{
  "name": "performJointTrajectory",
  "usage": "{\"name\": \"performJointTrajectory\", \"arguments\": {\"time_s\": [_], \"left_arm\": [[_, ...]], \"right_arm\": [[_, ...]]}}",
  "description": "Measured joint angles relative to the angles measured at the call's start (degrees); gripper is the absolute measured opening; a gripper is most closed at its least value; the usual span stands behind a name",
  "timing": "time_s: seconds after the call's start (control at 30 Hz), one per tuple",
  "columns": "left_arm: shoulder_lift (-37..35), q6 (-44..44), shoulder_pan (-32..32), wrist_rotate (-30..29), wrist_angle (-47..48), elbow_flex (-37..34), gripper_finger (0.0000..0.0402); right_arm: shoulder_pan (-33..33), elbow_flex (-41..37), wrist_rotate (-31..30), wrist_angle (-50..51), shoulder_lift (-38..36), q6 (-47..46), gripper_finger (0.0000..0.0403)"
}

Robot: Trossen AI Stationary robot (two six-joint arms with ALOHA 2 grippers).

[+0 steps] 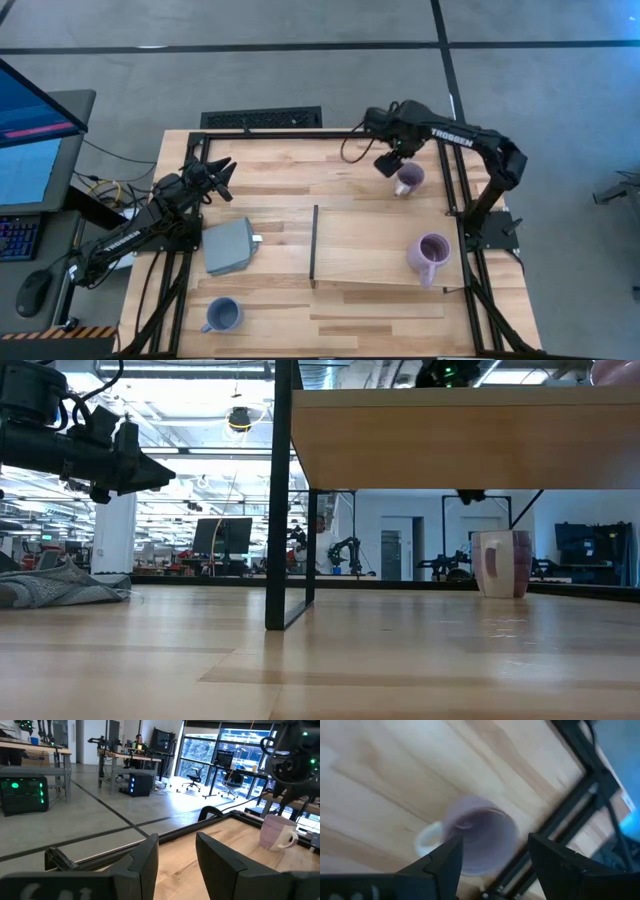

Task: Stack small to large cups/mugs on shelf
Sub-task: Put the purple mug on the shelf

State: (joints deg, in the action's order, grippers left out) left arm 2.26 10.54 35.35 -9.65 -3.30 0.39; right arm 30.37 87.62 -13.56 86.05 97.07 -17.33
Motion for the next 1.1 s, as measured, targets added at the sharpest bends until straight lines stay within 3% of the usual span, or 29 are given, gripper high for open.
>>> {"name": "performJointTrajectory", "arguments": {"time_s": [0.23,0.5,0.77,1.1], "left_arm": [[-0.02,-1.34,0.00,-0.01,0.00,0.01,0.0121],[-0.01,-3.27,0.00,-0.07,0.00,-0.01,0.0121],[-0.01,-3.27,-0.02,-0.09,-0.01,-0.01,0.0121],[0.00,-2.96,0.00,-0.11,0.01,-0.01,0.0121]], "right_arm": [[5.95,-3.44,1.76,-0.44,-6.97,-0.21,0.0244],[7.51,-13.55,7.18,-9.86,-14.56,-0.25,0.0244],[7.67,-22.11,3.31,-14.57,-15.08,0.82,0.0244],[7.74,-26.16,3.42,-19.27,-11.72,4.18,0.0244]]}}
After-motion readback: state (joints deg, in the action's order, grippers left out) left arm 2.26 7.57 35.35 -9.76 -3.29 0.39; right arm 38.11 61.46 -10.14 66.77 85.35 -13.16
